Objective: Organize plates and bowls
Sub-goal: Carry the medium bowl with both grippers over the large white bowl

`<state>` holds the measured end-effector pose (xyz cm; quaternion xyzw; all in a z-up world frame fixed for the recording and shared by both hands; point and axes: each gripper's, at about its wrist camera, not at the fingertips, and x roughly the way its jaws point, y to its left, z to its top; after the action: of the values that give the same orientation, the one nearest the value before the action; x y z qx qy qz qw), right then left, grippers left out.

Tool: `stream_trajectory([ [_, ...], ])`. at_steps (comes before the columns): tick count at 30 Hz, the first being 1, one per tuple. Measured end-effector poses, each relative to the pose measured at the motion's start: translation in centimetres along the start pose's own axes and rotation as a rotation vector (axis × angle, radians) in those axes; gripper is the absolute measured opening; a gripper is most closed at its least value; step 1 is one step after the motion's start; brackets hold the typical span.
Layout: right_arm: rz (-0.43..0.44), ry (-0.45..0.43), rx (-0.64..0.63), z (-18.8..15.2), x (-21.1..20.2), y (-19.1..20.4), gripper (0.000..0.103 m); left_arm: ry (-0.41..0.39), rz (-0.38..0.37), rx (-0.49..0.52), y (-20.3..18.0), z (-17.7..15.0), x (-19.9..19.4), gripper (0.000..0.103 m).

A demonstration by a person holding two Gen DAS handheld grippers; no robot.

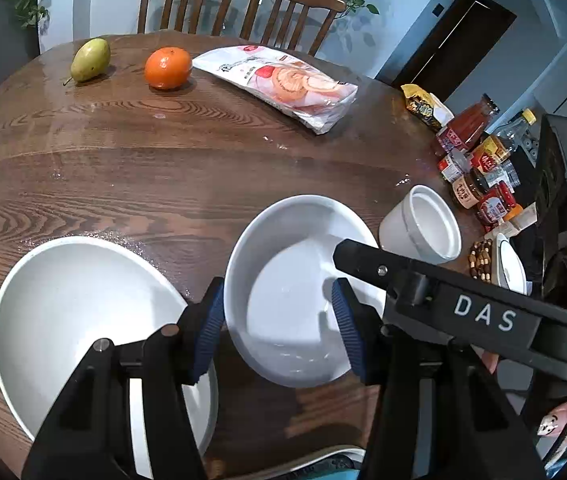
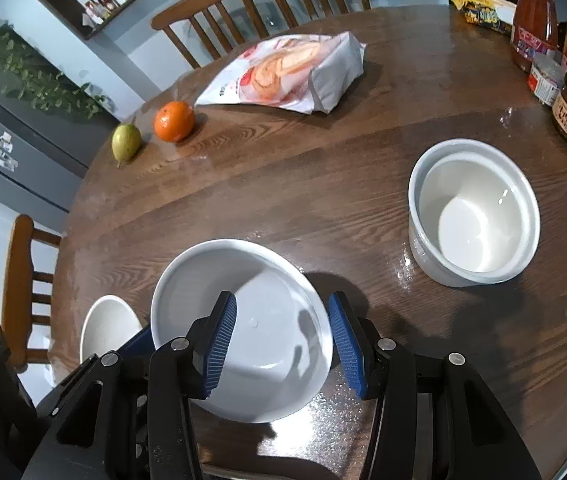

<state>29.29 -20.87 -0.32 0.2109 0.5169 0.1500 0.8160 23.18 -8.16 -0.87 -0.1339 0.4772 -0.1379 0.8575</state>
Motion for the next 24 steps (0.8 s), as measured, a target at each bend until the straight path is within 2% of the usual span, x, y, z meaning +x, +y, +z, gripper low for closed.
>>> stream_trajectory([
  [15, 0.042, -0.095, -0.035, -0.7, -3.5, 1.7, 0.051, -0.102, 0.008, 0.027, -1.0, -0.5, -4.4, 0.054],
  [17, 0.059, -0.106, -0.032, -0.9, -4.0, 2.0, 0.051, -0.111, 0.016, 0.029, -1.1, -0.7, -4.9, 0.059],
  [24, 0.091, -0.181, -0.073, -1.9, -6.1, 3.6, 0.051, -0.162, 0.025, 0.017, -0.9, -1.0, -7.2, 0.059],
])
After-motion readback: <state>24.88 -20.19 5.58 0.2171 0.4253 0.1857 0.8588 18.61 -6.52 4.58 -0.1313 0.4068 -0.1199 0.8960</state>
